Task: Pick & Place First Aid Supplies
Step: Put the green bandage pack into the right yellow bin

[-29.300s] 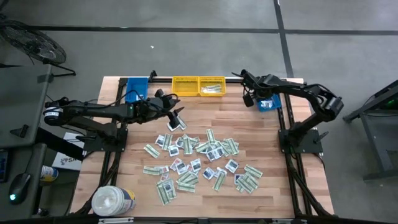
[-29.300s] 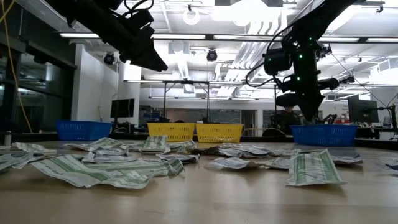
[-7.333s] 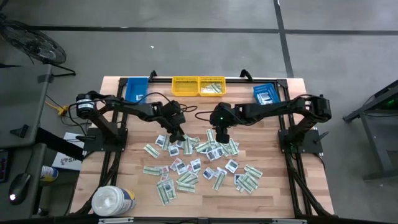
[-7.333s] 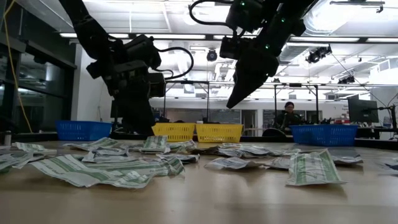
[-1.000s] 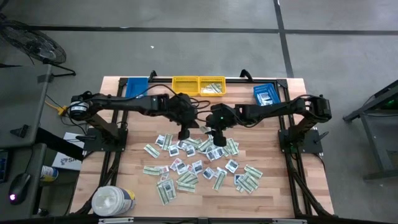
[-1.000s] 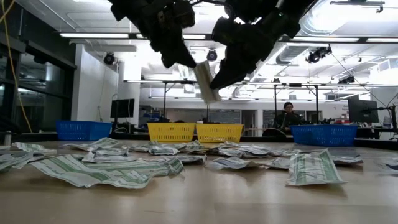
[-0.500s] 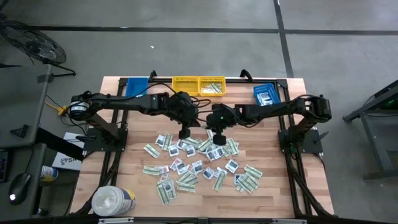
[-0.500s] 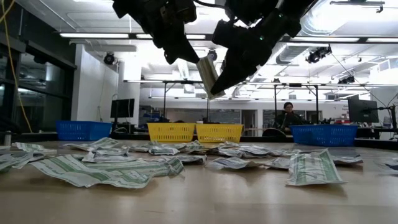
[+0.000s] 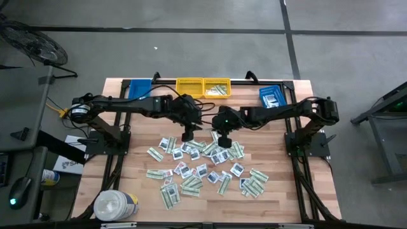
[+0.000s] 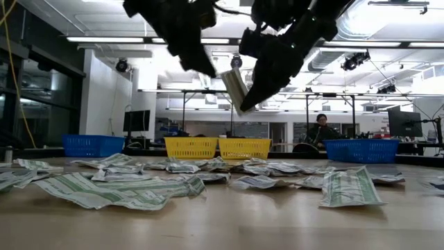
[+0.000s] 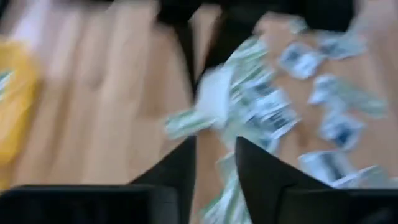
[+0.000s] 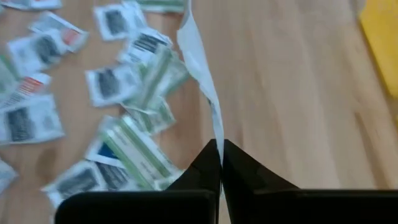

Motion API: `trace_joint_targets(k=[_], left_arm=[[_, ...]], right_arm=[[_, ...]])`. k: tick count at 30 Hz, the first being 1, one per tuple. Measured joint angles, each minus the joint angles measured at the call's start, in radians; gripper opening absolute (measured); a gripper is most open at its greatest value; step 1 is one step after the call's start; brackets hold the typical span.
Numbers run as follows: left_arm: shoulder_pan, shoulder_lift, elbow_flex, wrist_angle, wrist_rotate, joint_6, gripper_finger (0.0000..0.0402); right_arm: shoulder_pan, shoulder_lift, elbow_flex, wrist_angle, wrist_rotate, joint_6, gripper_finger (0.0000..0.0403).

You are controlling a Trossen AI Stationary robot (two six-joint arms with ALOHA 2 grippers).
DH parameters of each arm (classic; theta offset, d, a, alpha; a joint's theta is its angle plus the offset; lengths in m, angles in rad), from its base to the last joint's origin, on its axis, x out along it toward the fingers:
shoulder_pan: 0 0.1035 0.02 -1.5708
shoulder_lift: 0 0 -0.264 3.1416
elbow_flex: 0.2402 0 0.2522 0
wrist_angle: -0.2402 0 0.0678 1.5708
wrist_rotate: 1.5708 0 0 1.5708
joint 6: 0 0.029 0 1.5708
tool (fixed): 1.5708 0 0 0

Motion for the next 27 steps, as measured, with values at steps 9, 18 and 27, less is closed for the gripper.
trace_joint_targets(k=[9,18,27], left_arm=[[0.000,-0.068,-0.096,0.023,-0.107,-0.051,0.0172],[0.001,-0.102,-0.293,0.322,-0.104,-0.072,0.0163],[0.001,-0.103,-0.450,0.681,-0.080,-0.113,0.0162]], right_arm=[[-0.126,0.000,0.000,-0.044,0.107,-0.056,0.0000],[-0.309,0.000,0.001,0.019,0.151,-0.231,0.0000],[-0.418,0.000,0.001,0.139,0.118,-0.353,0.0000]])
